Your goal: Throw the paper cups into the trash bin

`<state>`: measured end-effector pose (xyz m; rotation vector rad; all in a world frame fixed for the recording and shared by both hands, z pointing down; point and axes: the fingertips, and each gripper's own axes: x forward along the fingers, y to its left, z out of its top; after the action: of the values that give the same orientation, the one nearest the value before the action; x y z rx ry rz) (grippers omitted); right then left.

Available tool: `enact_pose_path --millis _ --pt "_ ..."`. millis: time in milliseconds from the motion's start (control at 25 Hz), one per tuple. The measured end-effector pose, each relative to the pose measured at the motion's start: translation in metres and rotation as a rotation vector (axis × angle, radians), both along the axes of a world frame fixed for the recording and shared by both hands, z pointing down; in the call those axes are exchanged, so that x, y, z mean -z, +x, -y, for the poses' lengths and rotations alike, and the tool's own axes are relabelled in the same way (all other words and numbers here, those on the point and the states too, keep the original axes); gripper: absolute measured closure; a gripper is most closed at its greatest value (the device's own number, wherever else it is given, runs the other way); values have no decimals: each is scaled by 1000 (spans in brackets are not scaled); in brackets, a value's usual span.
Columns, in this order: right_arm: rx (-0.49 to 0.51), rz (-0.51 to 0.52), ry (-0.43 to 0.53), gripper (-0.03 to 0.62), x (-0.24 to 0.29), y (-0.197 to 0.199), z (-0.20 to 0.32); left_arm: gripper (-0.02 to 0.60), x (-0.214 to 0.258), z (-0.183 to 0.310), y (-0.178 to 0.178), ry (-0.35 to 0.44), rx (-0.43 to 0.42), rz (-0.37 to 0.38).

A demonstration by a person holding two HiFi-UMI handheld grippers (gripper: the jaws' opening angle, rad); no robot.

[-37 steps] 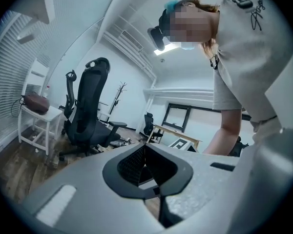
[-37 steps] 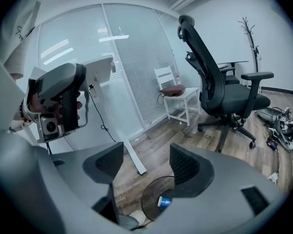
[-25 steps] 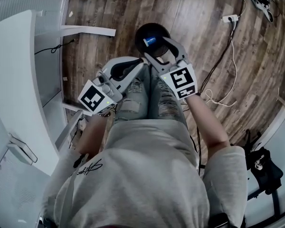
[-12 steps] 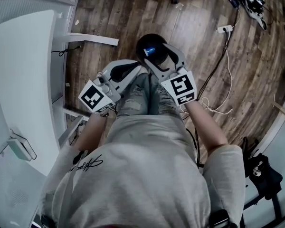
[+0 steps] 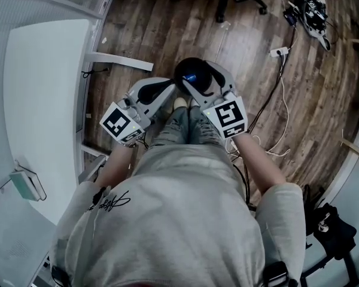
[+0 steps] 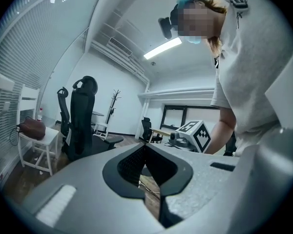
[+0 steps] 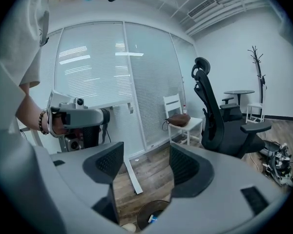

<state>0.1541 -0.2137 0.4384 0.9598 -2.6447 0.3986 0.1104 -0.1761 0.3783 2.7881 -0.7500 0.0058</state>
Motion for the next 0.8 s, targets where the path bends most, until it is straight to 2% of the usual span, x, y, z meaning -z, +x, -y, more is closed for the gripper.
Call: enact_pose_path --millis 320,800 --pt "-2 28 58 301 39 -6 9 576 23 6 -16 35 36 -11" --pt "-49 52 170 301 95 -5 20 576 71 15 -37 156 58 -1"
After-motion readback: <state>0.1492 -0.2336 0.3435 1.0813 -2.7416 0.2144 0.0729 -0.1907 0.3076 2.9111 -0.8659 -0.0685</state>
